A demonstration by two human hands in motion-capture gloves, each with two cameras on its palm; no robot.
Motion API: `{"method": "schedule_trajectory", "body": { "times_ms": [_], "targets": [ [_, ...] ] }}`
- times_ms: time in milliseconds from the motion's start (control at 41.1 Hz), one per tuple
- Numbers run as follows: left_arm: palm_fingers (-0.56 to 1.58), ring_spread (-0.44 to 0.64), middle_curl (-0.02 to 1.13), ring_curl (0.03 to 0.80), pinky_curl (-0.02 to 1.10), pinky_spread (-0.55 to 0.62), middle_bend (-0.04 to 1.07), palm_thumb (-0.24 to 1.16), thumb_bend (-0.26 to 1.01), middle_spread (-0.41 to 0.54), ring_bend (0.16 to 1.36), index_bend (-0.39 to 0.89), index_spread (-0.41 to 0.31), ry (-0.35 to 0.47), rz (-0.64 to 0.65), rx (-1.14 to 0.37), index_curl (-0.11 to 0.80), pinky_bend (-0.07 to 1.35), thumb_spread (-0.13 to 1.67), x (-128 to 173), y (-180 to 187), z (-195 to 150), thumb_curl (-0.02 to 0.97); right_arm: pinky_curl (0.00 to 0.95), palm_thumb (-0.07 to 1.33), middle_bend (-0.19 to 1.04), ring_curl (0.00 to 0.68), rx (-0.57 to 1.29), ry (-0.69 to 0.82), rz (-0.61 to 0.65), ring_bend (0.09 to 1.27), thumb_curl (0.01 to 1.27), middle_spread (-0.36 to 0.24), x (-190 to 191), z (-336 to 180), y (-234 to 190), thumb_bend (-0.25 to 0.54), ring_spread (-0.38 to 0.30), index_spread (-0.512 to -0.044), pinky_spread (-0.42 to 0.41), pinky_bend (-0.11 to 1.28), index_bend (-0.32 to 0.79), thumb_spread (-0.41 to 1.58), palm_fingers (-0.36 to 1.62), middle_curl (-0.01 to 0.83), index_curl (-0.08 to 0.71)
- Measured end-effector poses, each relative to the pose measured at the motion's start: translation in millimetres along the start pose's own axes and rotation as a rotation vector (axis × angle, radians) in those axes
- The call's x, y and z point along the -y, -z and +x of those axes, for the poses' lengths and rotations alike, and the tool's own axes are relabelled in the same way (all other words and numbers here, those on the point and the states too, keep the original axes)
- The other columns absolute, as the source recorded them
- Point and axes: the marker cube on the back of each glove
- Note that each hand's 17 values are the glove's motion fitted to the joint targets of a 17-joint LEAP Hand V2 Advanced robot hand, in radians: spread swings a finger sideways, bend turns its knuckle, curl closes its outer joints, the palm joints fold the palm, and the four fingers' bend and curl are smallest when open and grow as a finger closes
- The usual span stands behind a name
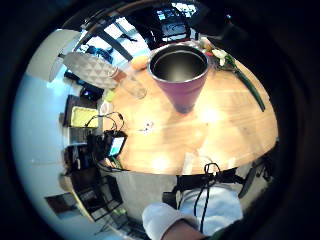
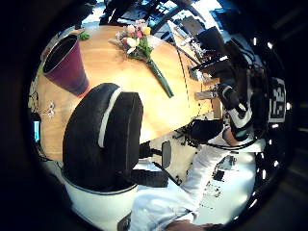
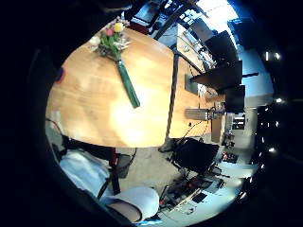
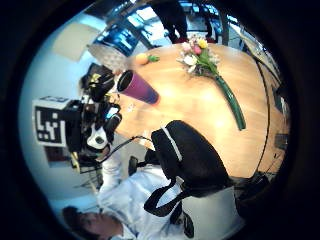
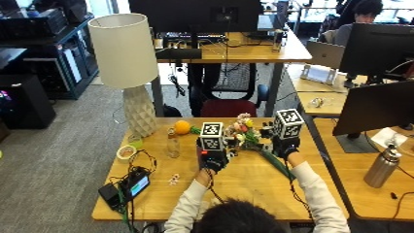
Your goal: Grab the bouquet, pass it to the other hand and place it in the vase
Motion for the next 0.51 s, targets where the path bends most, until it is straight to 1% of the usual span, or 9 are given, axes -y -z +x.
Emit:
{"method": "schedule_trajectory", "body": {
  "times_ms": [24, 97, 195, 341, 511],
  "targets": [
    [0.44, 0.15, 0.03, 0.064, 0.07, 0.17, 0.15, 0.16, 0.11, 0.073, 0.39, 0.23, -0.017, 0.0, 0.001, -0.001, 0.071, 0.35, 0.46, 0, 0, -1, 0.03, 0.097, 0.32, 0.23, 0.044, 0.002, -0.001, 0.003, 0.26, 0.07, -0.029, 0, 1, -1, 0.201, 0.067, -0.193, 0.14, 0.44, 0.12, 0.42, 0.36, 0.059, 0.027],
    [0.42, 0.21, 0.07, 0.117, 0.12, 0.24, 0.15, 0.18, 0.11, 0.1, 0.42, 0.23, -0.023, 0.0, 0.005, -0.009, 0.116, 0.37, 0.68, 2, -3, -3, 0.05, 0.155, 0.36, 0.24, 0.085, 0.02, -0.001, 0.016, 0.27, 0.09, -0.039, -4, 6, -1, 0.205, 0.094, -0.259, 0.191, 0.48, 0.12, 0.62, 0.33, 0.1, 0.065],
    [0.4, 0.27, 0.11, 0.155, 0.16, 0.3, 0.15, 0.19, 0.11, 0.122, 0.45, 0.22, -0.028, -0.005, -0.002, -0.021, 0.164, 0.37, 0.88, 4, -7, -5, 0.075, 0.197, 0.38, 0.25, 0.118, 0.044, -0.004, 0.015, 0.29, 0.12, -0.047, -9, 10, 2, 0.191, 0.118, -0.314, 0.233, 0.49, 0.13, 0.8, 0.32, 0.14, 0.098],
    [0.38, 0.31, 0.13, 0.179, 0.2, 0.34, 0.15, 0.19, 0.1, 0.14, 0.46, 0.22, -0.032, -0.005, -0.003, -0.024, 0.22, 0.37, 1.07, 7, -5, -6, 0.108, 0.228, 0.4, 0.27, 0.149, 0.069, 0.005, 0.018, 0.31, 0.15, -0.054, -9, 8, 10, 0.163, 0.138, -0.354, 0.266, 0.49, 0.13, 0.96, 0.32, 0.189, 0.129],
    [0.37, 0.34, 0.16, 0.198, 0.23, 0.36, 0.16, 0.19, 0.07, 0.142, 0.47, 0.21, -0.031, -0.012, -0.01, -0.007, 0.267, 0.36, 1.18, 13, -1, -1, 0.14, 0.253, 0.41, 0.29, 0.178, 0.084, 0.006, -0.014, 0.33, 0.17, -0.049, -4, 3, 12, 0.12, 0.149, -0.373, 0.279, 0.49, 0.12, 1.06, 0.32, 0.233, 0.151]
  ]
}}
